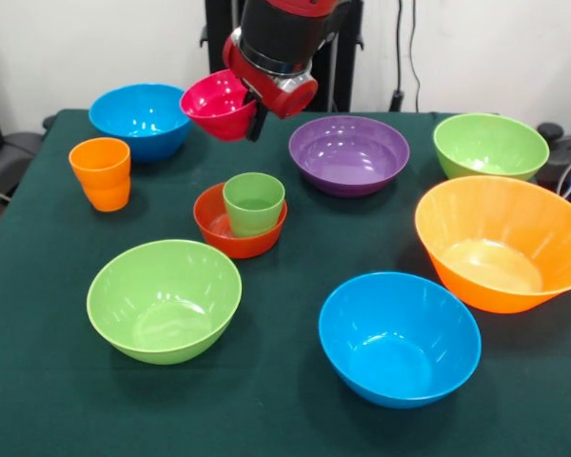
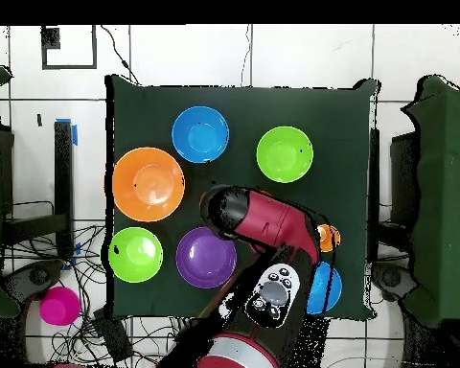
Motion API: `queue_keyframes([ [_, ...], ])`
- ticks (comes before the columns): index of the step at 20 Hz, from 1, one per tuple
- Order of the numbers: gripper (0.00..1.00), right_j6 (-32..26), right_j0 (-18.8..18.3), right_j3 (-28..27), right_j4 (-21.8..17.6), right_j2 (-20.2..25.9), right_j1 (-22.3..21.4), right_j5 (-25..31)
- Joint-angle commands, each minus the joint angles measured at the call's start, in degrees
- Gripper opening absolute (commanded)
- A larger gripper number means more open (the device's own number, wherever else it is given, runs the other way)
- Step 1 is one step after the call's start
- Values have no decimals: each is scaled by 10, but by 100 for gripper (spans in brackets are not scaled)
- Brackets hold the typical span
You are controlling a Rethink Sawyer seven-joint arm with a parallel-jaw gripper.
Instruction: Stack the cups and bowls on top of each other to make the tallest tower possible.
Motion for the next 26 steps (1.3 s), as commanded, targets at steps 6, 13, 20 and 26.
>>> queue_keyframes([
  [6, 0, -3, -26, -12, -31, 80, -2, -27],
  [13, 0, -5, -31, -13, -34, 86, -3, -29],
  [20, 0, -7, -34, -10, -36, 88, -4, -32],
  [26, 0, -6, -32, 7, -38, 89, -16, -42],
])
